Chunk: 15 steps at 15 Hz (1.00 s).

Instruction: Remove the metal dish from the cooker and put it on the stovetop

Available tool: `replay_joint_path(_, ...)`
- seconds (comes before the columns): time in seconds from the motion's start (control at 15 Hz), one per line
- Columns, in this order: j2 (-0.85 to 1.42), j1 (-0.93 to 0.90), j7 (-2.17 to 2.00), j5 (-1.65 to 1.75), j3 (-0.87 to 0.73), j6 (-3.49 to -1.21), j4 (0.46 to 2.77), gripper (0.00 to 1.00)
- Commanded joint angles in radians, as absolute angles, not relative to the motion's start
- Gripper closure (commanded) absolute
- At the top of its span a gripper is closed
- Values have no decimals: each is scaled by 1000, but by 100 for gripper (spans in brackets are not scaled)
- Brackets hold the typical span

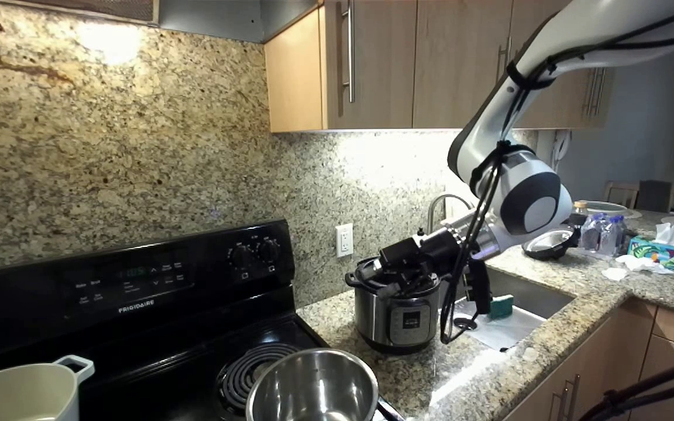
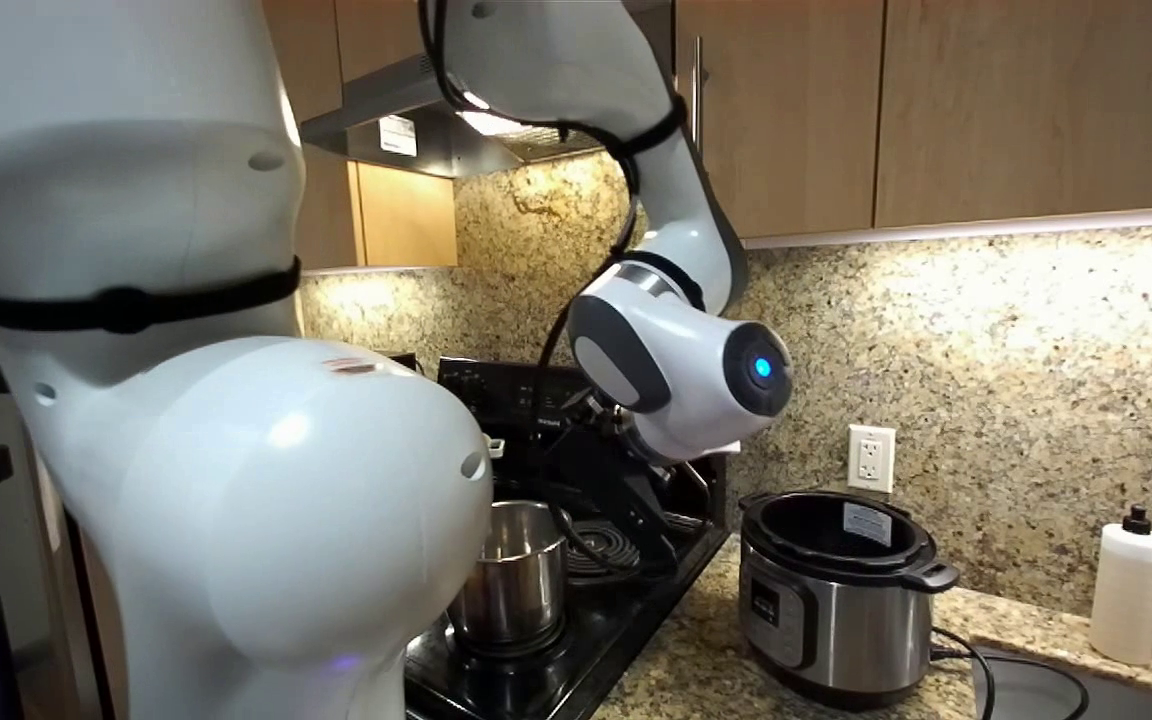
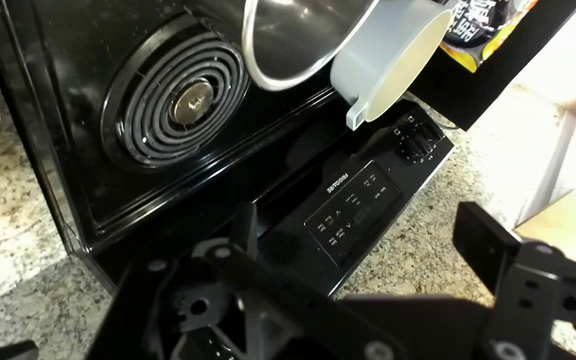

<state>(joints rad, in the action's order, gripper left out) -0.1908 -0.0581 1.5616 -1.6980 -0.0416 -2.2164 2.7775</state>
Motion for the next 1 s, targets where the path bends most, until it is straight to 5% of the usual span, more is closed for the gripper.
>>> replay_joint_path(0.0, -320, -88, 1477, -1804, 104, -2434, 2780, 0)
replay_joint_path(0.4, -401, -175, 1187, -1840, 331, -2869, 2791, 0)
replay_joint_path(0.93, -126, -219, 670, -1547, 416, -3174, 2767, 0)
